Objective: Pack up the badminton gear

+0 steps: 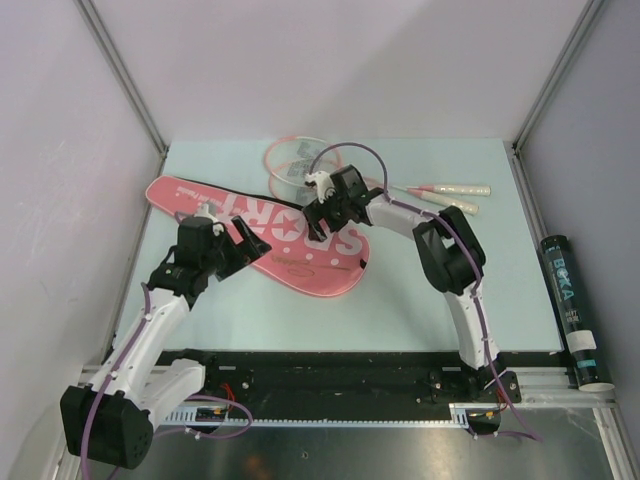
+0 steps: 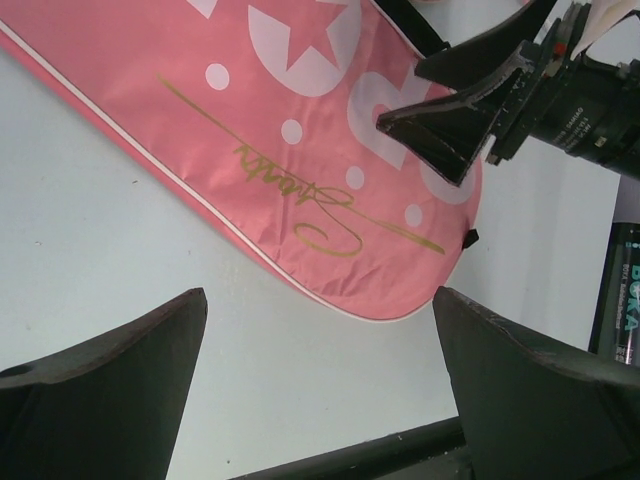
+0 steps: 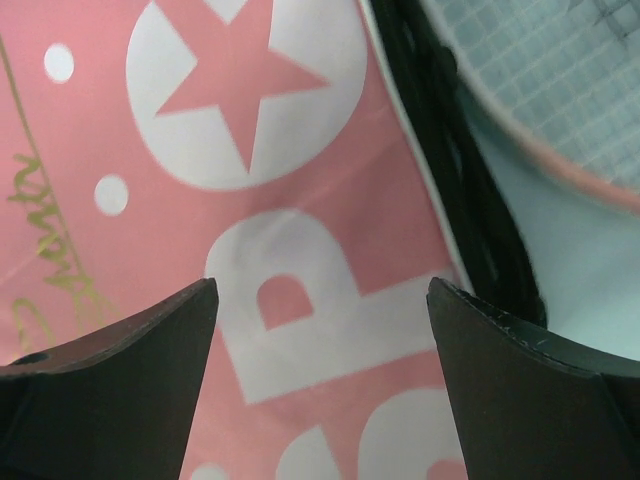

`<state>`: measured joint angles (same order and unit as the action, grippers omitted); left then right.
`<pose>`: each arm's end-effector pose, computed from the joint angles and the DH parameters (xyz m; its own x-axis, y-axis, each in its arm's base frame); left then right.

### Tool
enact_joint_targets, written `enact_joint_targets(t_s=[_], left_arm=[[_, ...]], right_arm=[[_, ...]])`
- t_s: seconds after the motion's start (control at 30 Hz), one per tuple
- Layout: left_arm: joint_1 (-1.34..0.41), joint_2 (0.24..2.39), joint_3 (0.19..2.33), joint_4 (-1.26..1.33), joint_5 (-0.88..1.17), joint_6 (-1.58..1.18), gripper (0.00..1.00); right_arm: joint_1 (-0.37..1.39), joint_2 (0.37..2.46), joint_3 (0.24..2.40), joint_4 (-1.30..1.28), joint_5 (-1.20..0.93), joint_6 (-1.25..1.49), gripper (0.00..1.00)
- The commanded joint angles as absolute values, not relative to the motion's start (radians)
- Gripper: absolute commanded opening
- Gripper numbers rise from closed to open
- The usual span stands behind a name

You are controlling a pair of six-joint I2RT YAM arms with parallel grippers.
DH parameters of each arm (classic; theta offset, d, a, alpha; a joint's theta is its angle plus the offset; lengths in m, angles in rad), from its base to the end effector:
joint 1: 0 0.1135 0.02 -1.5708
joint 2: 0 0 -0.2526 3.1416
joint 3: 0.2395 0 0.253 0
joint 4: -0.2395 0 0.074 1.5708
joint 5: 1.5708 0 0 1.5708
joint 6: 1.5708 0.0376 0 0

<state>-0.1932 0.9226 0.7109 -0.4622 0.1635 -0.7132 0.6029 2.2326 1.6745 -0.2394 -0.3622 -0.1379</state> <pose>0.2022 -0.0458 0.2526 -0.6688 -0.5269 -0.5245 -0.1630 0.7922 -0.5881 0.3975 0.2898 0.1554 -0.4829 -0.4885 -0.7267 -0.8082 0.5682 0.1551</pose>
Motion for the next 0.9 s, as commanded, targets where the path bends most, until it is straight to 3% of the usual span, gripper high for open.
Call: enact_joint_targets(t_s=[0.0,0.1,0.2,0.23,0.43,0.67,0.87], left_arm=[[-0.186,0.931,0.741,-0.436,0.238,-0.652,0.99],[-0.187,0.998,0.762,-0.419,0.339,-0.615,0.99],[-0.198,1.069,0.785,-0.361,0.473,-0.606,0.99],[-0.212,1.075,0.788,-0.342,0.486,-0.606,0.99],[-0.386,1.155,0.847,-0.239,0.472,-0.578,1.0],[-0.446,1.287,0.91,-0.141,0.607,-0.534,0.99],[-0.439,1.255,0.842,-0.068,0.689,-0.571,0.99]], right_arm=[[0.586,2.082,1.597,-0.338,-0.35,-0.021,0.91],[0.543,1.909,1.507,-0.321,-0.209,0.215,0.97],[0.465,1.778,1.483,-0.468,0.168,0.274,0.99],[0.437,1.761,1.479,-0.512,0.368,0.278,1.0],[0.224,1.7,1.352,-0.674,0.921,0.116,1.0],[0.062,1.648,1.037,-0.451,1.097,-0.153,1.0],[-0.072,1.562,0.95,-0.384,1.143,-0.251,1.0]])
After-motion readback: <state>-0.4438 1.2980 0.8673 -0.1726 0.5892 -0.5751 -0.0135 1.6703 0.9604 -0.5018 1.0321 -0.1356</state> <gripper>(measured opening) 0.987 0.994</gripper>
